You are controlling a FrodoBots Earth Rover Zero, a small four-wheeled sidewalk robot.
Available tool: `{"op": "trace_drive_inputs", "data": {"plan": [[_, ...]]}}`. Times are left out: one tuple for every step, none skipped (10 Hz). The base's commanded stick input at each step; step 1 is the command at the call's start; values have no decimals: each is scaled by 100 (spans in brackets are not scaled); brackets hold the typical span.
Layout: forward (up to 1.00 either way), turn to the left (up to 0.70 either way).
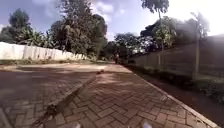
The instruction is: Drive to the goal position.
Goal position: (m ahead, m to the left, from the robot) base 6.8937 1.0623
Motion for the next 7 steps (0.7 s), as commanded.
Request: {"op": "trace_drive_inputs", "data": {"plan": [[0,0],[0,0],[0,0],[0,0],[5,0],[50,0],[70,0]]}}
